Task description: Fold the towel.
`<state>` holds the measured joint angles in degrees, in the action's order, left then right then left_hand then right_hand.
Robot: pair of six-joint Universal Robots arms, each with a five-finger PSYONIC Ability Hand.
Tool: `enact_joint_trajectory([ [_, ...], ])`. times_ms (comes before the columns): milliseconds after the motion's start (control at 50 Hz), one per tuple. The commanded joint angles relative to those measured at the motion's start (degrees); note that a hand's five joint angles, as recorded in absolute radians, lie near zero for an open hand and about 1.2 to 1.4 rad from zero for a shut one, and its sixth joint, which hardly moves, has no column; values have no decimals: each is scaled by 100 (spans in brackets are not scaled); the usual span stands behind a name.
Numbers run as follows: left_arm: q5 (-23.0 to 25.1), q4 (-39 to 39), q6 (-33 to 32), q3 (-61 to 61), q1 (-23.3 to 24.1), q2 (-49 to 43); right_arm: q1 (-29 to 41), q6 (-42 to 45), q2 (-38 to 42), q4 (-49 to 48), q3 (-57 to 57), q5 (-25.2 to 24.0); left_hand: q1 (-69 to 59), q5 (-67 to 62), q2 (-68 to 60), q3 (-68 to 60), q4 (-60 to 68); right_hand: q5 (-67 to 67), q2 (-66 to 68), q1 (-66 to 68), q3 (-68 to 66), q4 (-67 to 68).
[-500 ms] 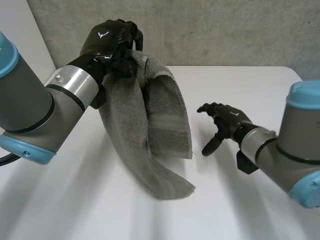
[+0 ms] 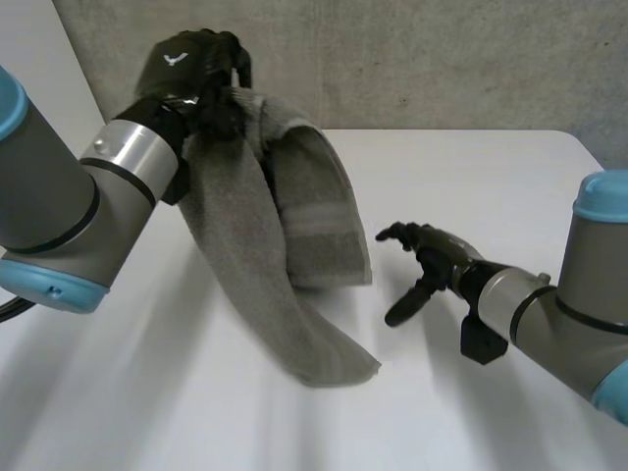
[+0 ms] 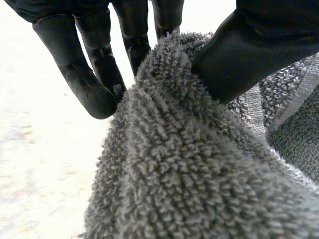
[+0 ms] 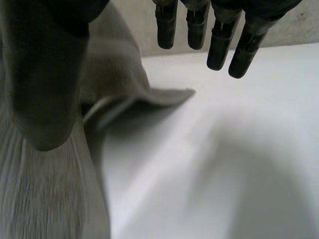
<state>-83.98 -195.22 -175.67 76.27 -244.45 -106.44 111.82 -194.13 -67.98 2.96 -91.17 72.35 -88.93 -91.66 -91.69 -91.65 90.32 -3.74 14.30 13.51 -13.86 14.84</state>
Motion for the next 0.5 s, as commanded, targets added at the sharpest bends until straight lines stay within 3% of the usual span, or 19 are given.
enact_joint_trajectory([
  [20, -206, -16, 24, -7, -156, -17, 356, 623, 188, 11, -199, -53, 893, 2166, 1169, 1165, -1032, -139, 83, 162, -127, 29],
  [260, -180, -8, 15, 19, -138, -52, 1271, 246, 908, -155, 503, -10, 893, 2166, 1169, 1165, -1032, -173, 117, 196, -160, 63],
  [500, -180, -8, 59, 37, -129, -25, 1509, -107, 1490, -788, 979, 104, 893, 2166, 1169, 1165, -1032, -324, 268, 347, -312, 214],
])
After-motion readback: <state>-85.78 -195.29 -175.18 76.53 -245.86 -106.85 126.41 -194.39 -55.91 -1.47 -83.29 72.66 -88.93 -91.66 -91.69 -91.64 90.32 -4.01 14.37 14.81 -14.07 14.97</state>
